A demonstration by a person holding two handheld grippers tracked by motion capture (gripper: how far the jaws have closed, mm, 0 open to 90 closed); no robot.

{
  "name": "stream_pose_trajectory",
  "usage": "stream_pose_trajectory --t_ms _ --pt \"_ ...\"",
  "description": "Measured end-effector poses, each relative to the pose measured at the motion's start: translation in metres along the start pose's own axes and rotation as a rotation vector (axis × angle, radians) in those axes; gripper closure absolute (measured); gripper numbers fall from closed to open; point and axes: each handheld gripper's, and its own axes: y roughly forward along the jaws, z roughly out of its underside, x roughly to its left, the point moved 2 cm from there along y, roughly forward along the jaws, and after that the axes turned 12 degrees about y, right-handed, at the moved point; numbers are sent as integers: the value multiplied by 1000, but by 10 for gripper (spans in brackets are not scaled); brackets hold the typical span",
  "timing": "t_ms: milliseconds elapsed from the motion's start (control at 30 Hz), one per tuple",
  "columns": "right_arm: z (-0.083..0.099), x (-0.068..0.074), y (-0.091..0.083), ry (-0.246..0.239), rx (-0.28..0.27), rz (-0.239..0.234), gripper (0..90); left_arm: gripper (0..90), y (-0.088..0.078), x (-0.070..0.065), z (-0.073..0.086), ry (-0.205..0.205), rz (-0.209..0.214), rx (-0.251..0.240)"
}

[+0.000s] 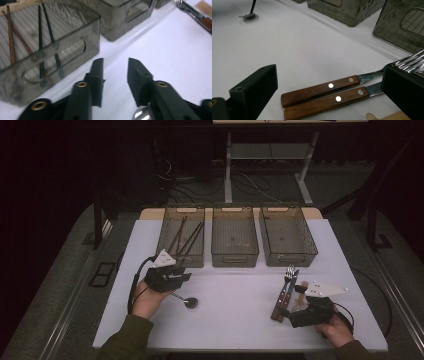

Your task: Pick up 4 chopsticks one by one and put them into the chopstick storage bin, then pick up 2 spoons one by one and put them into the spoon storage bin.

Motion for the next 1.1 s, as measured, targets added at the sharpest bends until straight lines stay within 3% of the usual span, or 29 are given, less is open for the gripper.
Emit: stream_pose_trajectory --t_ms 233,533,700,733,1100 --pt "0 0 0 1 0 1 6 899 -4 -7 12 -5 30 33" --pt "0 0 0 0 5 3 6 900 6 -10 31 6 43 139" --pt "0 2 1 -4 4 1 6 900 12 -11 34 41 40 199" --pt "0 2 0 -4 4 2 6 900 13 -12 35 27 36 200" --pt "0 2 0 -7 1 2 5 900 17 -11 37 40 55 252"
